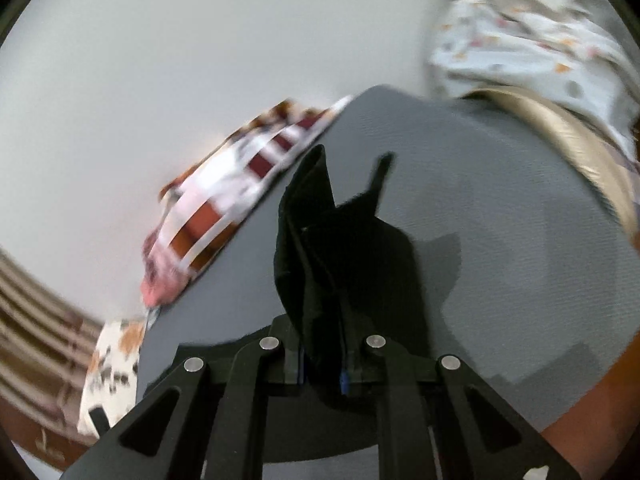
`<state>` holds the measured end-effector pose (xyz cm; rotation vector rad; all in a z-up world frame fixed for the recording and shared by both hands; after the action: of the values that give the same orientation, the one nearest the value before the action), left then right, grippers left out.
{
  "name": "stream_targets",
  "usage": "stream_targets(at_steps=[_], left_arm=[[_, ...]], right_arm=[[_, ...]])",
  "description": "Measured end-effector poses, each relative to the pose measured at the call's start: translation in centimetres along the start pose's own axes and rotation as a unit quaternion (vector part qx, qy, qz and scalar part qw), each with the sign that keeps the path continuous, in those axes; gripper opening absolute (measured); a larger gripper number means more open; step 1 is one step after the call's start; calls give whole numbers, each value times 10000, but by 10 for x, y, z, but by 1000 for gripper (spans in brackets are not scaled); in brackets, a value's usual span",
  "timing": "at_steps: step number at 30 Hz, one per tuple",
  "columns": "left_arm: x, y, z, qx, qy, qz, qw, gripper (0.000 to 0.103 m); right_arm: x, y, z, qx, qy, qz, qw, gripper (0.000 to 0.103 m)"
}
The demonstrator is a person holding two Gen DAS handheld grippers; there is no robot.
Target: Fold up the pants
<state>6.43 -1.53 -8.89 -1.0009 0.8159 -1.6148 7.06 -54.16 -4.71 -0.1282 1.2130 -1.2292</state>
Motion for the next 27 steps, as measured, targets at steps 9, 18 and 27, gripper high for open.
stream_targets(at_steps=[9, 18, 27], left_arm=[[8, 3, -2, -73, 112, -59, 9999, 103], [20, 9, -4, -190, 330, -114, 9992, 103], [21, 12, -4, -277, 343, -181, 9989, 103]], right_arm=[[-67, 76, -63, -795, -797, -102, 9936, 13], [-116, 116, -113, -1100, -1661, -427, 9790, 13], [-130, 131, -137, -1279, -2031, -574, 9691, 13]])
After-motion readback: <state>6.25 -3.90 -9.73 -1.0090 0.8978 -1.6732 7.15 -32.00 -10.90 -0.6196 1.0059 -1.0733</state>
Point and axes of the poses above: each gripper's, at about its wrist camera, not at the fingertips, and y roughly the way its jaws point, x to its right, z to its top, the point moved 5 cm from there along y, roughly the way its jaws point, and after that the axes turned 7 degrees about -x, right-handed, at the moved point
